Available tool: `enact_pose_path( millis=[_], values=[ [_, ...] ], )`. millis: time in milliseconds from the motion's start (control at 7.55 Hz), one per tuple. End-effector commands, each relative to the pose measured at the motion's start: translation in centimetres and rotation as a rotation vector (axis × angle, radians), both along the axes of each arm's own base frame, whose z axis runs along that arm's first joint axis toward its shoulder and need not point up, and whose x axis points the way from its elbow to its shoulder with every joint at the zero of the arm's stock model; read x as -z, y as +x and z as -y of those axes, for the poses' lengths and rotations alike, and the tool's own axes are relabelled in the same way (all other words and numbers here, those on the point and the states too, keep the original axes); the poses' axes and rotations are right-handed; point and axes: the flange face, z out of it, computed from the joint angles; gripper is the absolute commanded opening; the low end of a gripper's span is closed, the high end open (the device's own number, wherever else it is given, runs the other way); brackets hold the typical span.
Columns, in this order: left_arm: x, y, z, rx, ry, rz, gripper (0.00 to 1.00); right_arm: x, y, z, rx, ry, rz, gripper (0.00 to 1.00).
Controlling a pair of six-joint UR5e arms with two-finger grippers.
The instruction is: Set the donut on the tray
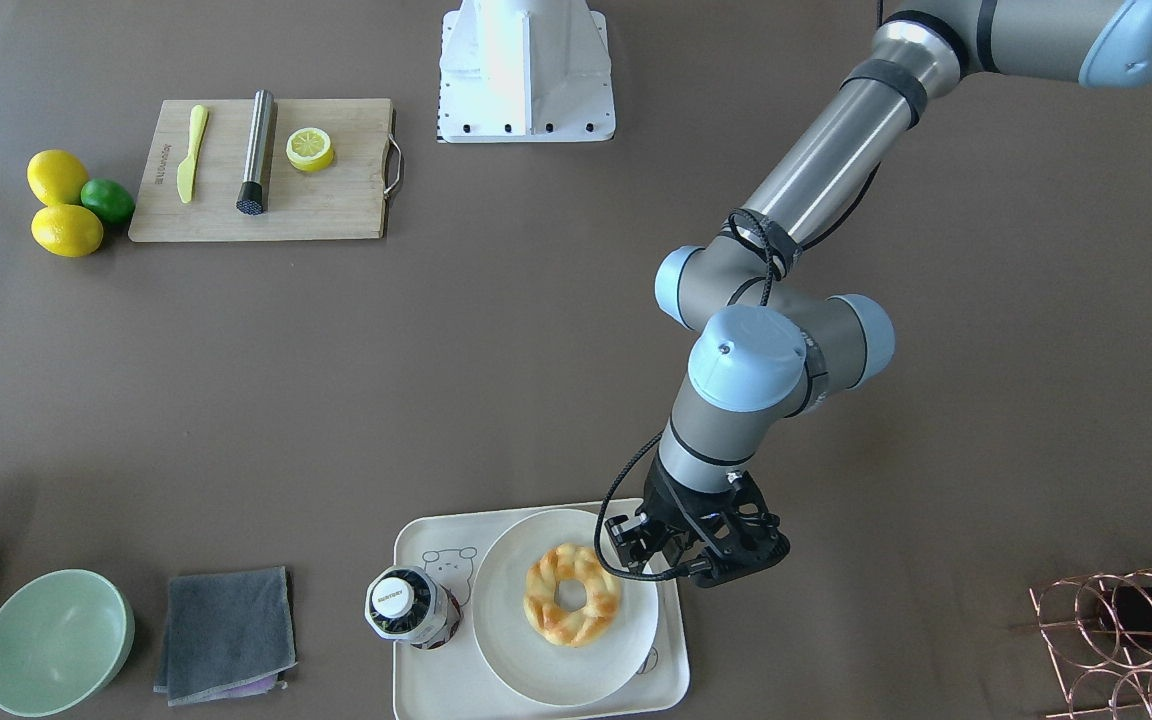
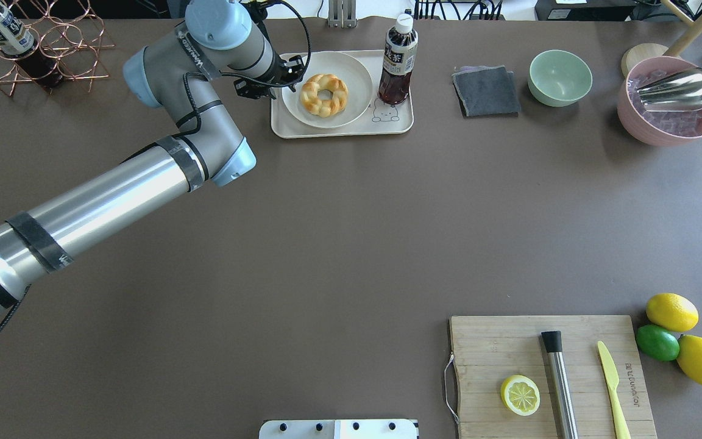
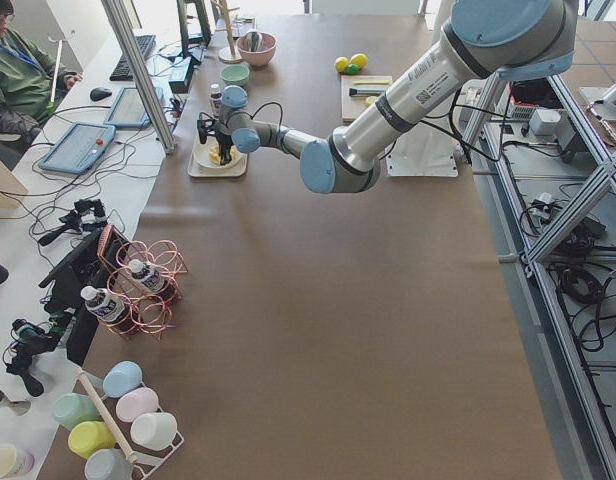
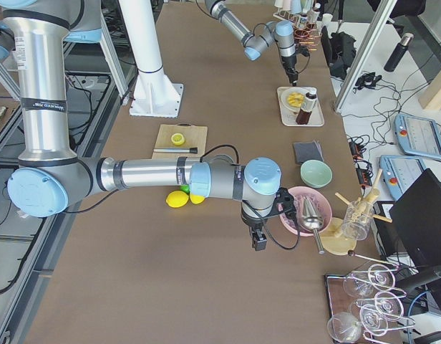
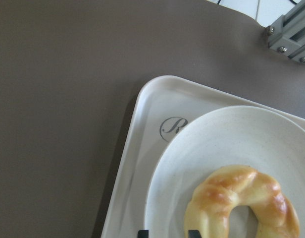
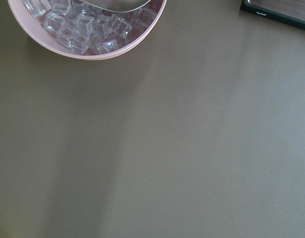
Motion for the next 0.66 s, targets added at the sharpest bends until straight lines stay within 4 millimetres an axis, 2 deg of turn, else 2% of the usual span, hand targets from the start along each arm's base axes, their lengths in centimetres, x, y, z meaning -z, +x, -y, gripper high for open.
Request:
enact_pose_path(
  millis=[0, 265, 397, 530],
  values=[
    [-4.3, -8.8, 0.4, -0.061, 0.045, -0.015, 0.98, -0.3, 0.2, -0.1, 0.013, 0.007, -0.017, 1.0],
    [-10.3, -19.3, -2.0, -0.191, 0.036, -0.007, 0.98, -1.1, 0.5, -0.8, 0.018, 0.001, -0.046, 1.0],
    [-12.7, -25.4, -3.4, -0.229, 0.065, 0.027, 0.98, -1.3, 0.8, -1.0, 0.012, -0.004, -0.047, 1.0],
    [-15.3, -30.6, -4.8, -0.266, 0.081, 0.08, 0.98, -1.3, 0.9, -0.9, 0.011, -0.003, -0.059, 1.0]
  ],
)
